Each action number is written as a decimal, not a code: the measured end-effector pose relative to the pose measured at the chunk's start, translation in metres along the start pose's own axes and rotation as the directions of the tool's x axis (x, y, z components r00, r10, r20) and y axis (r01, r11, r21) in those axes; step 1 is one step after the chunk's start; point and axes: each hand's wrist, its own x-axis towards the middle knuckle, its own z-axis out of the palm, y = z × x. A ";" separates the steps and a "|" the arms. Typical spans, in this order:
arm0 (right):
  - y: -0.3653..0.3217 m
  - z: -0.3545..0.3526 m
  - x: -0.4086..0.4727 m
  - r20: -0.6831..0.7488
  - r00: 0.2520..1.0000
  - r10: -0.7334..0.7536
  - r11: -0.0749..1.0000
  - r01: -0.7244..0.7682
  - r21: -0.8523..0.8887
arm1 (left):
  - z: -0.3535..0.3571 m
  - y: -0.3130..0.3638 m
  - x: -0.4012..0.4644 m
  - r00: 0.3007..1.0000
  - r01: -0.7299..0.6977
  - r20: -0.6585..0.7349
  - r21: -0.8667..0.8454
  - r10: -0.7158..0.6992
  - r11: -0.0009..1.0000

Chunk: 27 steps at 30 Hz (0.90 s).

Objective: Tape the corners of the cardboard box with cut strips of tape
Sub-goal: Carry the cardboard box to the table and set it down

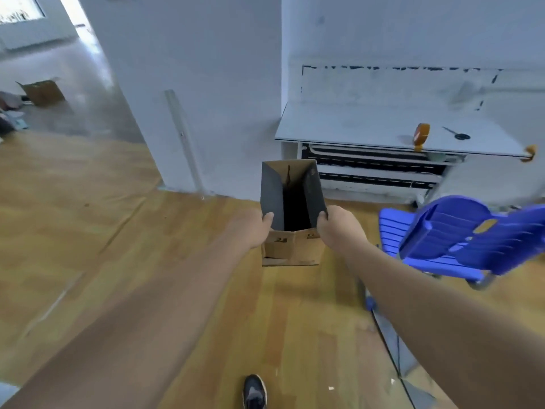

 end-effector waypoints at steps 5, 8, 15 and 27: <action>-0.003 0.005 0.076 -0.058 0.997 0.050 0.998 -0.052 -0.024 | -0.002 0.005 0.093 0.996 -0.088 -0.030 -0.063 0.086 0.994; -0.011 0.000 0.118 -0.079 0.992 0.098 0.993 -0.102 -0.058 | -0.013 0.013 0.141 0.991 -0.134 -0.011 -0.077 0.133 0.988; -0.010 -0.017 0.210 -0.094 0.980 0.175 0.984 -0.177 -0.020 | -0.026 0.044 0.245 0.964 -0.256 0.051 -0.086 0.261 0.963; 0.078 -0.069 0.408 -0.121 0.966 0.227 0.974 -0.226 0.021 | 0.008 0.175 0.437 0.944 -0.322 0.086 0.008 0.320 0.947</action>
